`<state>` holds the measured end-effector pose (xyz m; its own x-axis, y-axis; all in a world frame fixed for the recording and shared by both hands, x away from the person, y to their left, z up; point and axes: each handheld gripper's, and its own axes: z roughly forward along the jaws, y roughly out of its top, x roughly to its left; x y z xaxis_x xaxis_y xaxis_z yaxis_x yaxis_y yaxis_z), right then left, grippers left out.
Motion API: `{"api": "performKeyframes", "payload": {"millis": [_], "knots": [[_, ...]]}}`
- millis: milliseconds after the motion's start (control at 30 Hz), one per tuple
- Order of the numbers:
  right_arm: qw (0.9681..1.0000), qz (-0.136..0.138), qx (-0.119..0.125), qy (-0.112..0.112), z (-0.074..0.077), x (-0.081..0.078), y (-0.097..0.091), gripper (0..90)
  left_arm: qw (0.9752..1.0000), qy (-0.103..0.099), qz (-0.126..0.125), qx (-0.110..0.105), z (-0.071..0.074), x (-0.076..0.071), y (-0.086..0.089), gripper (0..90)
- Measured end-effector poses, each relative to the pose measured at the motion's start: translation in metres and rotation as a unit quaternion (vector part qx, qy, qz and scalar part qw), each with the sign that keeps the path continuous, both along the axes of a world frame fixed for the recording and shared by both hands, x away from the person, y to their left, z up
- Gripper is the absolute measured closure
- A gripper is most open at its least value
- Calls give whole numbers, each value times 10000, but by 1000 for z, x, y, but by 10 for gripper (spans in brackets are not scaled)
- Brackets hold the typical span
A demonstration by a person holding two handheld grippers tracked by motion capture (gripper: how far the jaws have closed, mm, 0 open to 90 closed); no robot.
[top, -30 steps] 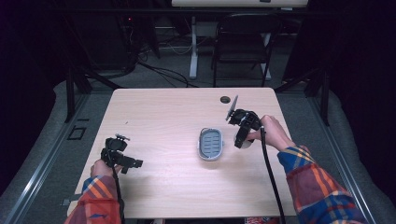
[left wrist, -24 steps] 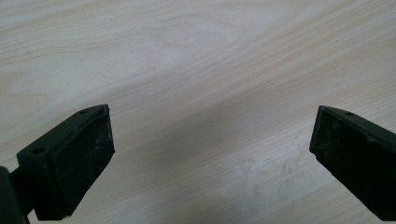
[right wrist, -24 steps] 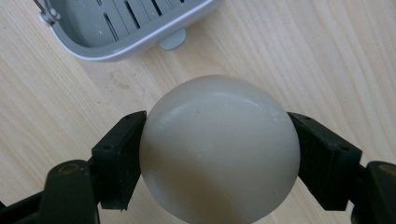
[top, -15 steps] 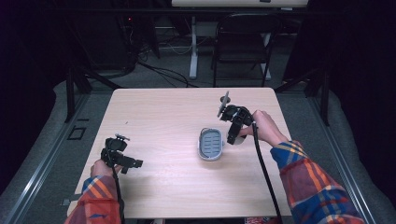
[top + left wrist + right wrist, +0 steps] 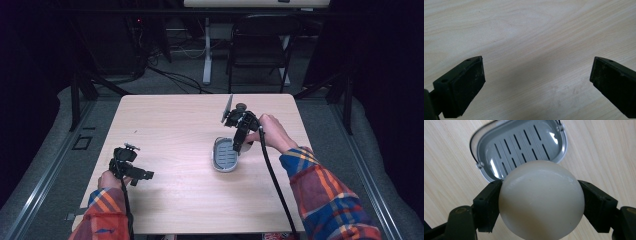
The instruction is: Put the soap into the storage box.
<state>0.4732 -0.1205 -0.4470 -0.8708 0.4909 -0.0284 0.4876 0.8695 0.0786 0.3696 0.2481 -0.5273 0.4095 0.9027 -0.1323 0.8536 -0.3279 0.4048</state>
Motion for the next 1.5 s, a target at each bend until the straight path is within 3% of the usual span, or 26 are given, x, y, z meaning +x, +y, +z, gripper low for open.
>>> {"api": "performKeyframes", "payload": {"millis": [267, 767, 1000, 1500], "knots": [[9999, 148, 49, 73, -6, 3, 24, 238, 10000, 9, -34, 20, 0, 0, 1, 0], [9993, 285, 124, 196, -24, 7, 48, 237, 10000, -8, -28, 12, 0, 0, 0, 0], [9993, 255, 162, 227, -31, 8, 50, 237, 10000, 10, -18, -3, 0, -1, 0, 0], [9993, 304, -8, 237, -49, 8, 50, 236, 10000, 27, -46, 16, 0, 0, 0, 0]]}}
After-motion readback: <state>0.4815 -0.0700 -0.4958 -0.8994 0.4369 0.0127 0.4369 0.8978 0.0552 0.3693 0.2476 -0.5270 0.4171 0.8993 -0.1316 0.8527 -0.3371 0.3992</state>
